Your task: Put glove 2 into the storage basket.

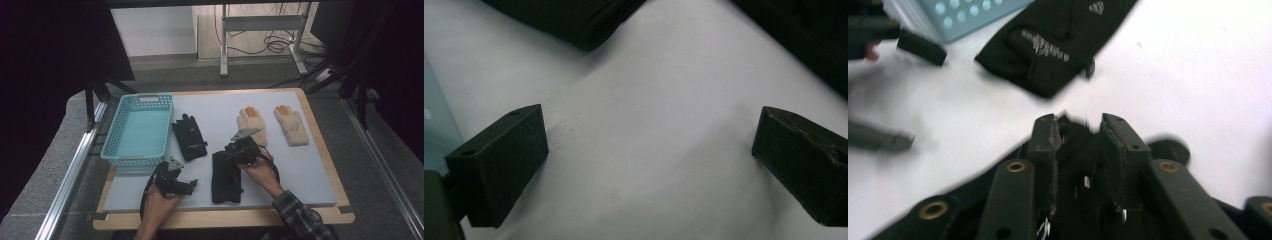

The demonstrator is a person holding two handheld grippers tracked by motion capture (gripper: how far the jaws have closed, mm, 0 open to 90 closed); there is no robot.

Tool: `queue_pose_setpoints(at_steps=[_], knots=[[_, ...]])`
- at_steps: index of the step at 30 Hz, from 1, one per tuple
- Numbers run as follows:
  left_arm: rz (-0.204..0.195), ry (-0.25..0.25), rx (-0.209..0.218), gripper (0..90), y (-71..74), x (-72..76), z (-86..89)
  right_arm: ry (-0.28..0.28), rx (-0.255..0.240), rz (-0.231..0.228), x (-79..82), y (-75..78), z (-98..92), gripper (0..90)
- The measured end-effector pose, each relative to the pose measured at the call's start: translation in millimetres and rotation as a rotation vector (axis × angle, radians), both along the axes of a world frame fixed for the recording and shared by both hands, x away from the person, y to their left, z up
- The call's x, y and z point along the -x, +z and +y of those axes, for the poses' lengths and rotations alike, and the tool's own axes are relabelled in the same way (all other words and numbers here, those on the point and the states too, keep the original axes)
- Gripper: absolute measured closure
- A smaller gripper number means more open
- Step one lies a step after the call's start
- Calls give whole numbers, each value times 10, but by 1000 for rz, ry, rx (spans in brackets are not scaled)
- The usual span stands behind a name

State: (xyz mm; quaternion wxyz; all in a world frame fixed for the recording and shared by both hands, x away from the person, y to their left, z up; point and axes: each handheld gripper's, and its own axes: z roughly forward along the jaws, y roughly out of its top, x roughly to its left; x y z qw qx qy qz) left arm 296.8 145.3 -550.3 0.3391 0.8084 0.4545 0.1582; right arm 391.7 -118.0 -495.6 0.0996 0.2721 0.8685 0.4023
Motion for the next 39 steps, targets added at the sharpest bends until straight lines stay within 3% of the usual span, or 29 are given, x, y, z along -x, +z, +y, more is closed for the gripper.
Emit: queue_pose_setpoints(at_steps=[1,9,13,28,32,34,36,37,39], knots=[[1,-1,-1,18,0,-1,1,6,-3,7,-114,5,114,698],[1,-5,-3,18,-1,-2,5,14,44,0,-381,-18,464,691],[1,-4,-1,18,-1,-2,4,2,41,16,-583,-78,648,637],[1,0,6,18,-3,-2,1,27,48,34,-863,-255,1121,453],[2,-5,0,18,-1,-3,7,36,91,54,-933,-321,1275,434],[2,-4,0,18,-1,-3,6,39,88,55,-947,-342,1293,451],[2,-5,0,18,-1,-4,6,34,72,80,-973,-347,1285,532],[2,-5,0,18,-1,-4,6,34,69,83,-976,-348,1280,613],[2,-5,0,18,-1,-4,6,21,97,50,-958,-351,1289,706]])
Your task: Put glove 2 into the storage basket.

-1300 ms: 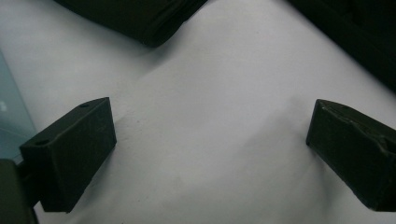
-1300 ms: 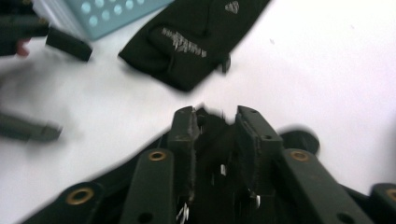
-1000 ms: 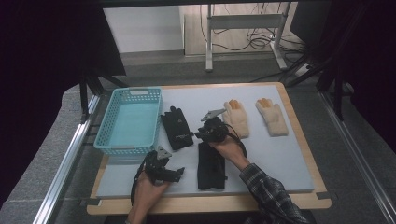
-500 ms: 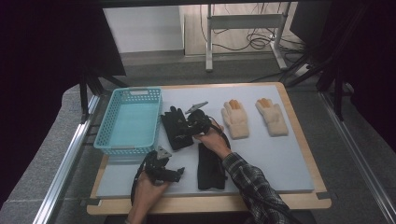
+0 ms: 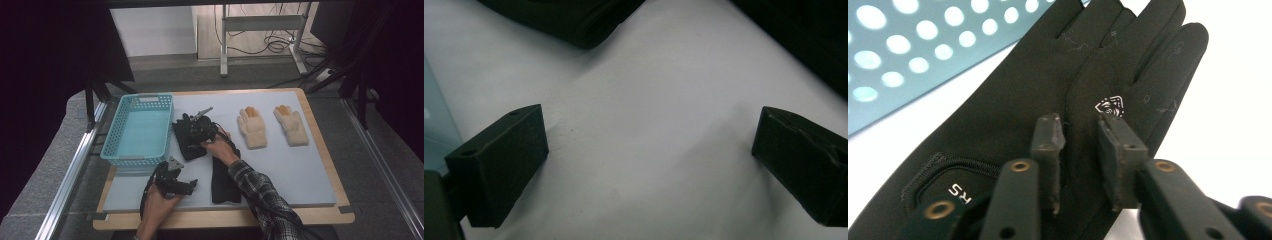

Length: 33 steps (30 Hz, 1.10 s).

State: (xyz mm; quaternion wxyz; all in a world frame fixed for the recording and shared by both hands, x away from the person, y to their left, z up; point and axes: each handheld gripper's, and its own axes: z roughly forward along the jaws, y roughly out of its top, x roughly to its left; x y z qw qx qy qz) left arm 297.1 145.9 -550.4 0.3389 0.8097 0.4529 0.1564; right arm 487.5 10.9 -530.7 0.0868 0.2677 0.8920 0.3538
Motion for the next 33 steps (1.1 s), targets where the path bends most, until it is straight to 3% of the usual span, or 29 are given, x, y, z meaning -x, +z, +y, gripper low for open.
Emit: queue_pose_setpoints(at_steps=[4,6,12,24,33], knots=[[0,0,0,18,0,0,0,6,-7,8,38,-6,23,850],[1,0,1,18,0,0,0,-2,-10,6,48,-6,29,871],[1,0,0,18,0,-1,1,-14,9,12,60,66,23,879],[1,-1,-1,18,0,-1,2,-52,-107,21,171,378,-211,880],[0,-1,-2,19,0,-1,3,-65,-152,-6,312,644,-386,880]])
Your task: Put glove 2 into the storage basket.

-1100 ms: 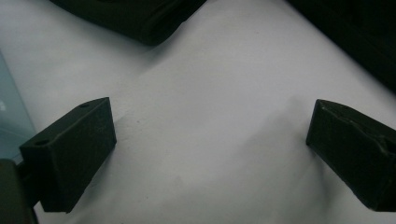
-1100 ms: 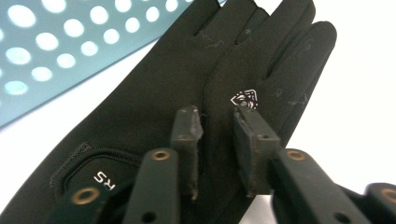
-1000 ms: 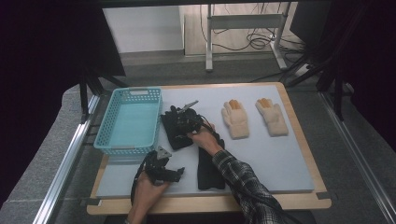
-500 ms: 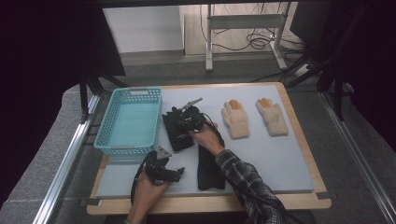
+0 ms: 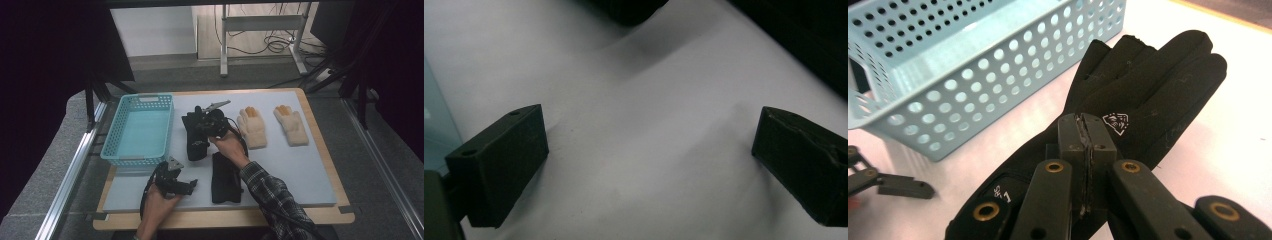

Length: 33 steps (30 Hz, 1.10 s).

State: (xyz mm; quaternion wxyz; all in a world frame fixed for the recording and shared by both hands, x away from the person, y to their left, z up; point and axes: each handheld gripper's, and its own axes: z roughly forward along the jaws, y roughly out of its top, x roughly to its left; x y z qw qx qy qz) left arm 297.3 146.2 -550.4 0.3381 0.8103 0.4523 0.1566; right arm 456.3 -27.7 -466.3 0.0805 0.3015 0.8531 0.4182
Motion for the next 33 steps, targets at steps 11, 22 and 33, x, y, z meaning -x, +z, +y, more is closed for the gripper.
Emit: queue_pose_setpoints(at_steps=[11,22,33], knots=[[-1,0,1,19,-1,-1,0,-19,-37,-3,246,152,-353,880],[-4,5,7,20,-2,1,-5,-43,-82,-4,620,249,-816,880],[-5,10,11,22,-3,2,-8,-98,-108,-1,1099,264,-1109,879]])
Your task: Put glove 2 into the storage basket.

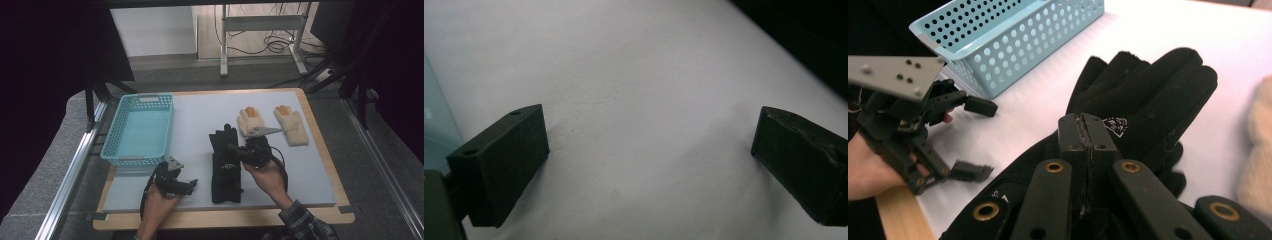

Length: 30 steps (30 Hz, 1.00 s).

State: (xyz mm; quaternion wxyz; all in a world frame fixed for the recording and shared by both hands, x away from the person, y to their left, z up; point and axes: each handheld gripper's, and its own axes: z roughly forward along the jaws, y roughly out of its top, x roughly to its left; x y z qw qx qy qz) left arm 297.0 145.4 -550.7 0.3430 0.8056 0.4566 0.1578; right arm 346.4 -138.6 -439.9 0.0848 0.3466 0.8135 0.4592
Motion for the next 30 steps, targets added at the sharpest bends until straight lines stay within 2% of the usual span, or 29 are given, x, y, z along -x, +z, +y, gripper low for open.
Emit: queue_pose_setpoints(at_steps=[7,13,14,17,21,24,26,27,28,29,30], knots=[[1,1,2,22,-1,1,-2,-47,-25,12,210,-91,-75,879],[0,0,0,23,-1,0,-1,-62,-28,22,232,-237,-23,879],[0,2,2,22,-1,1,-2,-71,-16,28,221,-321,-4,879],[0,2,2,22,-2,2,-2,-63,-11,50,215,-431,4,876],[0,2,2,22,-2,2,-3,-47,36,66,190,-596,-3,855],[0,2,2,22,-2,2,-3,-34,48,75,172,-661,-44,751],[0,2,2,22,-2,2,-3,-34,47,51,170,-634,-94,666],[0,2,2,22,-2,2,-3,-34,47,51,170,-634,-94,666],[0,2,2,22,-1,2,-3,-33,48,43,168,-612,-119,619],[0,2,2,22,-1,2,-3,-20,52,33,148,-568,-177,556],[1,2,2,22,-1,2,-3,-25,64,10,137,-536,-246,542]])
